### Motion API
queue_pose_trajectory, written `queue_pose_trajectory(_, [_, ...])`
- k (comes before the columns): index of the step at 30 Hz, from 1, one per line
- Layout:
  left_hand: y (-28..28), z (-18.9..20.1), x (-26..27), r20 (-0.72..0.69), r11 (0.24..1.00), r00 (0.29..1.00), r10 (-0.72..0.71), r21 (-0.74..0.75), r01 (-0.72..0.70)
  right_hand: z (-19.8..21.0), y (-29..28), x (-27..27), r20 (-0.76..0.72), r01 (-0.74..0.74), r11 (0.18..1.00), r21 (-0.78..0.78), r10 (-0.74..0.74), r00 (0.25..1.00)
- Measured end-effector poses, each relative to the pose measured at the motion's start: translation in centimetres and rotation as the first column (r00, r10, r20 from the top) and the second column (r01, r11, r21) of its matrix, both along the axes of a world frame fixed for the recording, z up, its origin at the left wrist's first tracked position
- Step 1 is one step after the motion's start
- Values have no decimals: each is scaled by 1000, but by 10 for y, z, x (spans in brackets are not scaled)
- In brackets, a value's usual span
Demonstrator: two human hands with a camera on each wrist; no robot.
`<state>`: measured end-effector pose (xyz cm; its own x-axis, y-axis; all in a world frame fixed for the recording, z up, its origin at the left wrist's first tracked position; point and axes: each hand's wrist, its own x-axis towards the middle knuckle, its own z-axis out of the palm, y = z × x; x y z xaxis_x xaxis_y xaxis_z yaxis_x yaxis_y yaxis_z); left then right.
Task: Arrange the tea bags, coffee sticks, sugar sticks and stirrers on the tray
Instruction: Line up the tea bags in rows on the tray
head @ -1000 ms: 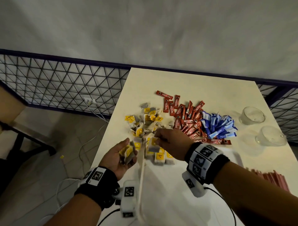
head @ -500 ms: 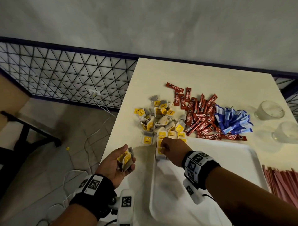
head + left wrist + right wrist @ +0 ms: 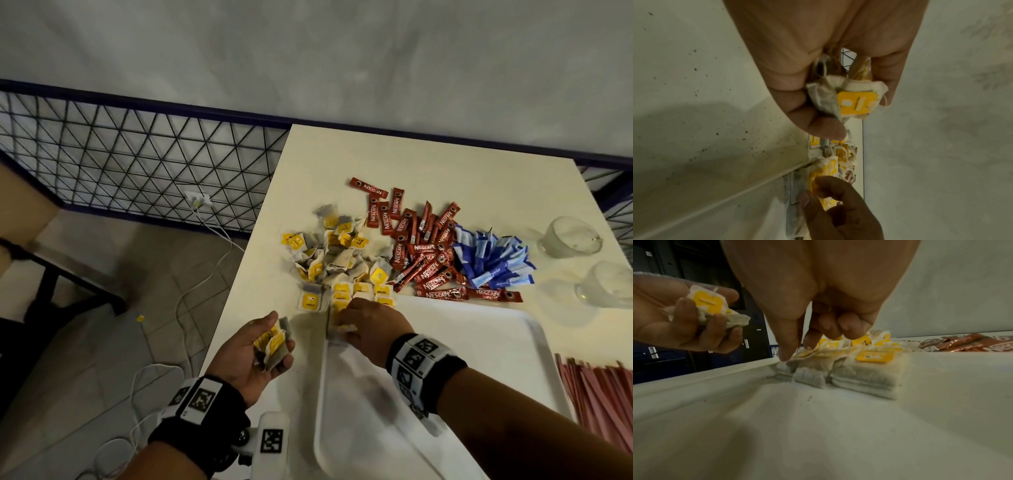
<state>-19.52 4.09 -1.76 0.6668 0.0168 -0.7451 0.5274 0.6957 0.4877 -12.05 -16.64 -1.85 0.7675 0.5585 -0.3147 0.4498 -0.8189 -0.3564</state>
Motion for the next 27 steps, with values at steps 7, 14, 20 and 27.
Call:
queue_pose_trajectory(7, [-8, 4, 2, 28, 998, 999, -36, -45, 37, 2, 5, 0, 20, 3, 997, 80, -5, 1000])
queue_pose_trajectory(14, [-31, 22, 13, 49, 976, 997, -59, -208, 68, 49, 9, -5, 142, -132, 862, 489, 70, 987])
queue_pose_trajectory(20, [-61, 40, 18, 126, 975, 989, -78, -196, 102, 73, -3, -8, 108, -167, 888, 428, 133, 985])
queue_pose_trajectory(27, [-93, 43, 23, 199, 990, 979, -29, -129, 55, 98, -32, -16, 133, -220, 853, 473, 178, 975])
